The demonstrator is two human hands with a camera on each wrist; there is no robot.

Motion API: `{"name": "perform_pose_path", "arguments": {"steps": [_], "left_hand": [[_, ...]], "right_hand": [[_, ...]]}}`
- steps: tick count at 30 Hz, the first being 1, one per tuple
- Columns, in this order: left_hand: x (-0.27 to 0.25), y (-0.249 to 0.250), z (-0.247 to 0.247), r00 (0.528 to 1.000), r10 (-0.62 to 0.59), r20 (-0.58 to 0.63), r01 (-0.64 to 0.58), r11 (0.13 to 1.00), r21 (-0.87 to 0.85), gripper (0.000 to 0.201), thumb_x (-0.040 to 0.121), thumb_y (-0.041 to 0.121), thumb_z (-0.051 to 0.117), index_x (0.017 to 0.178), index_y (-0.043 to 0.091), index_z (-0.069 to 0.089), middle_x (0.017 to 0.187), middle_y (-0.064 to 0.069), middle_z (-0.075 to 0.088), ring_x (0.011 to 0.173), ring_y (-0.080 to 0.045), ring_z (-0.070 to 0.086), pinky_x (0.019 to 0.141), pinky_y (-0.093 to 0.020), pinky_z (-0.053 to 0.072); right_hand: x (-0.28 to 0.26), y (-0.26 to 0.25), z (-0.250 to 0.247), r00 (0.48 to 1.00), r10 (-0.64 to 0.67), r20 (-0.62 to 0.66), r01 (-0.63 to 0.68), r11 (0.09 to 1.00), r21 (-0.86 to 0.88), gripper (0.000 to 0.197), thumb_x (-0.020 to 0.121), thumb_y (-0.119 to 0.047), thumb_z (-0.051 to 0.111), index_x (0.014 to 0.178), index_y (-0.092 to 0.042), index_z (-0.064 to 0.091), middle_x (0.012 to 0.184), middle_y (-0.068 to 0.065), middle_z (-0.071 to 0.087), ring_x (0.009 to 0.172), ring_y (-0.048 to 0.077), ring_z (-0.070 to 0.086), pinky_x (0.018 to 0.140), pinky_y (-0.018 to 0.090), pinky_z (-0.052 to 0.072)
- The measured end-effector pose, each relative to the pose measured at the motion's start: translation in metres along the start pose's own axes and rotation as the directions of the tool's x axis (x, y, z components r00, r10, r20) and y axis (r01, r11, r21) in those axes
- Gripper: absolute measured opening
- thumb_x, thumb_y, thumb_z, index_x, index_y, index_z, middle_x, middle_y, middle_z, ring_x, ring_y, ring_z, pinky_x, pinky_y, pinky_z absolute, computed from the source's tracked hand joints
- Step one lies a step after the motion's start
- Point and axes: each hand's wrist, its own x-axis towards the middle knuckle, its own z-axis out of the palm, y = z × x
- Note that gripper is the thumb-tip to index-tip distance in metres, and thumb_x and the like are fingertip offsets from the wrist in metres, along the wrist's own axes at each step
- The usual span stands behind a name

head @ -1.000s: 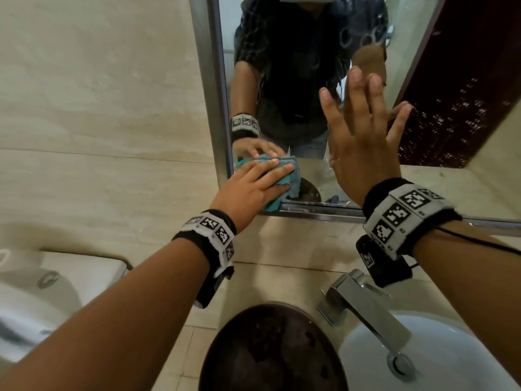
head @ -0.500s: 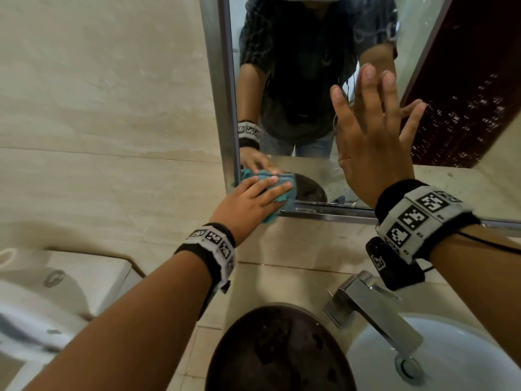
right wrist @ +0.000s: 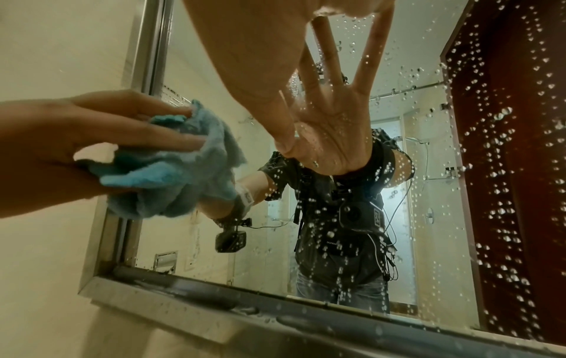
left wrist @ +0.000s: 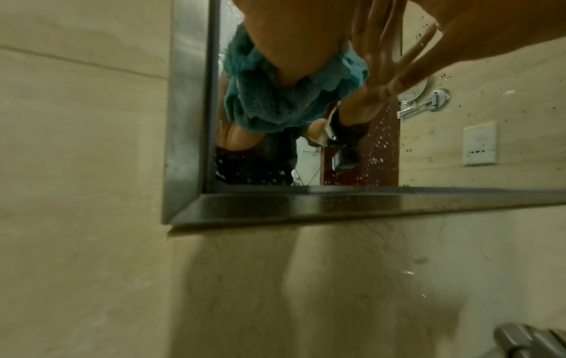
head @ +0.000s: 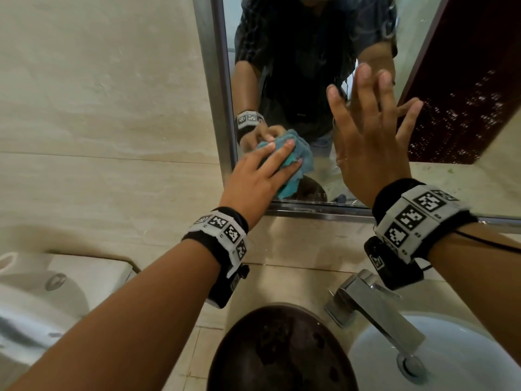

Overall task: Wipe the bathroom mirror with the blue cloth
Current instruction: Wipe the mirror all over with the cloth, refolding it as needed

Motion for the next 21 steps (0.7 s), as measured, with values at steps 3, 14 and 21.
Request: {"name": "perform_pose_path", "arguments": {"steps": [3, 14, 21], "left_hand": [[-0.003, 0.015, 0.009, 0.992, 0.090, 0.084, -0.085, 0.995, -0.061, 0.066, 0.055, 0.010, 0.086, 0.118, 0.017, 0.066, 0.133, -0.009, 0.056, 0.106, -0.034, 0.060, 0.084, -0.044, 0.053], [-0.019, 0.019, -0.046, 0.983, -0.127, 0.133, 0.174, 0.881, -0.441, 0.057, 0.062, 0.006, 0.081, 0.114, 0.009, 0.059, 0.126, -0.012, 0.055, 0.106, -0.036, 0.049, 0.088, -0.044, 0.047], [-0.023, 0.024, -0.082, 0.940, -0.293, 0.178, 0.335, 0.677, -0.655, 0.043, 0.072, 0.013, 0.075, 0.110, 0.012, 0.055, 0.117, -0.004, 0.053, 0.105, -0.015, 0.043, 0.083, -0.011, 0.027]], "right_hand": [[0.001, -0.001, -0.002, 1.000, 0.003, 0.014, -0.003, 1.000, 0.007, 0.089, 0.086, -0.008, 0.060, 0.150, -0.030, 0.002, 0.157, 0.012, 0.004, 0.143, 0.033, 0.006, 0.104, 0.070, 0.016], [-0.016, 0.003, -0.040, 0.974, -0.128, 0.185, -0.003, 0.814, 0.581, 0.067, 0.072, -0.010, 0.071, 0.134, -0.020, 0.047, 0.140, 0.012, 0.041, 0.130, 0.033, 0.038, 0.104, 0.049, 0.035], [-0.034, -0.020, -0.096, 0.685, -0.246, 0.686, -0.581, 0.385, 0.717, 0.046, 0.087, -0.037, 0.060, 0.130, -0.026, 0.046, 0.104, -0.009, 0.057, 0.086, 0.001, 0.059, 0.067, 0.012, 0.049]]}}
